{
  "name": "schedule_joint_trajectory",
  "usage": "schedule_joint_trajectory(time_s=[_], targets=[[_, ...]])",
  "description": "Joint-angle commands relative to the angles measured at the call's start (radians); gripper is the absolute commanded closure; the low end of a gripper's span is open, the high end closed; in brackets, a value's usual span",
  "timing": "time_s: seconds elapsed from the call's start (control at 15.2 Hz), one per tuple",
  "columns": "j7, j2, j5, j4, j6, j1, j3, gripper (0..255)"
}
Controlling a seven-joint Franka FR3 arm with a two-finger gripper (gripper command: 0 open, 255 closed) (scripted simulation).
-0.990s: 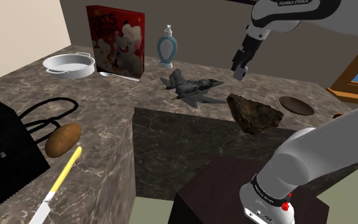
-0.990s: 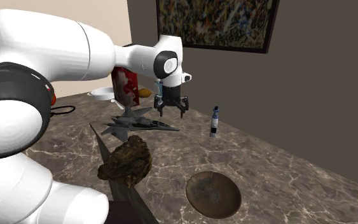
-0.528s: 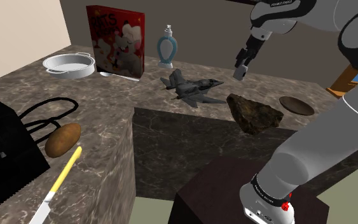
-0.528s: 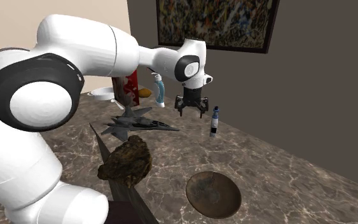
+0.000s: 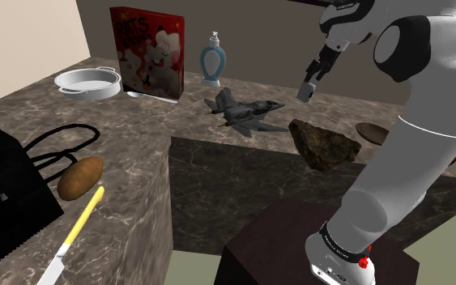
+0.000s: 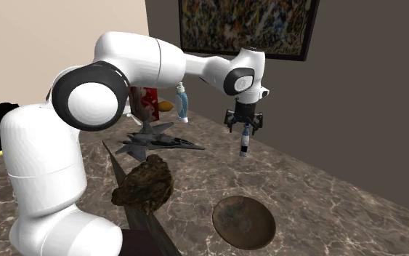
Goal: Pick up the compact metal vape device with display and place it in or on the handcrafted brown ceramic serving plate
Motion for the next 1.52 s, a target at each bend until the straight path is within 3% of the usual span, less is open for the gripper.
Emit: schedule_joint_trajectory(time_s=[0.0, 0.46, 0.99, 1.06, 1.45], targets=[[-0.027, 0.051, 0.041, 0.057, -0.016, -0.026, -0.007, 0], [-0.046, 0.085, 0.07, -0.003, 0.069, -0.026, 0.005, 0], [-0.046, 0.085, 0.07, -0.003, 0.069, -0.026, 0.005, 0], [-0.046, 0.085, 0.07, -0.003, 0.069, -0.026, 0.005, 255], [-0.046, 0.084, 0.07, -0.003, 0.069, -0.026, 0.005, 255]])
